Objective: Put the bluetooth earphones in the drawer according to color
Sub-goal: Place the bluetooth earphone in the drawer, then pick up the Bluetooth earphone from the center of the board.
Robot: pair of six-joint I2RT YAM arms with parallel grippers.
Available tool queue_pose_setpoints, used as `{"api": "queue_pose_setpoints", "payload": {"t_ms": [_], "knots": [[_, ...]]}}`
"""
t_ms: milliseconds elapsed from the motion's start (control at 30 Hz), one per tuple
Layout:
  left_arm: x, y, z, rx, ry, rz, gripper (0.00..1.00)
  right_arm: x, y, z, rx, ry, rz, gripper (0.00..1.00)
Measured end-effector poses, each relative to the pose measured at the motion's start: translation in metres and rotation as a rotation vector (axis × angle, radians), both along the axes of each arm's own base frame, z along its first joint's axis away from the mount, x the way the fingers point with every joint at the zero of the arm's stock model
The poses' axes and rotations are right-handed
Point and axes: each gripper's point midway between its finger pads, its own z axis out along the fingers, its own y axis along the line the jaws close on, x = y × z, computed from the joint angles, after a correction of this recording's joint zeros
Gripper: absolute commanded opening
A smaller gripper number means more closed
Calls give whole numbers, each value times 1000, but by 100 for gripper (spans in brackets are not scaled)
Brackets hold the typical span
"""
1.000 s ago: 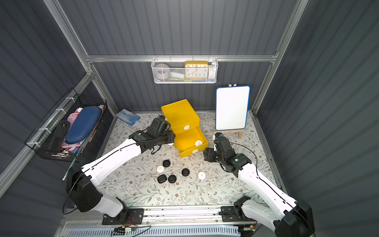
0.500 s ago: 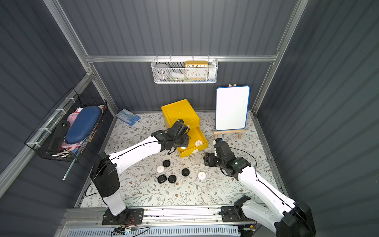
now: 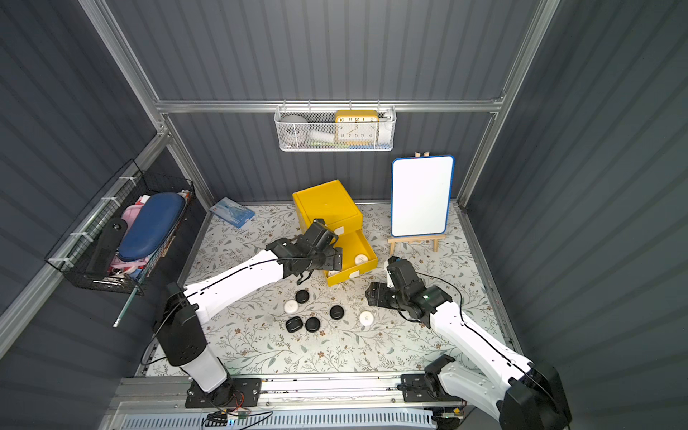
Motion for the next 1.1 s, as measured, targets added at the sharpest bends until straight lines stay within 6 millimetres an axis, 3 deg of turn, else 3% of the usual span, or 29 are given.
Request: {"api": "queue_pose_setpoints", "payload": {"t_ms": [100,200,433,800,1100], "knots": [[-12,14,7,-19,-13,7,99,-5,3,-5,1,19,12,79],[-24,30,1,-19,-15,21,99,-10,8,-11,-9,39,36,79],[-43,65,-39,19,36,82,99,-22,21,-34,-81,95,83,79],[-42,117,-88,-57,157,206,99,-37,28,-69,-222,183,142,79],[-45,112,-100,-101,198,191,99,-37,37,-83,-292,224,172,79]]}}
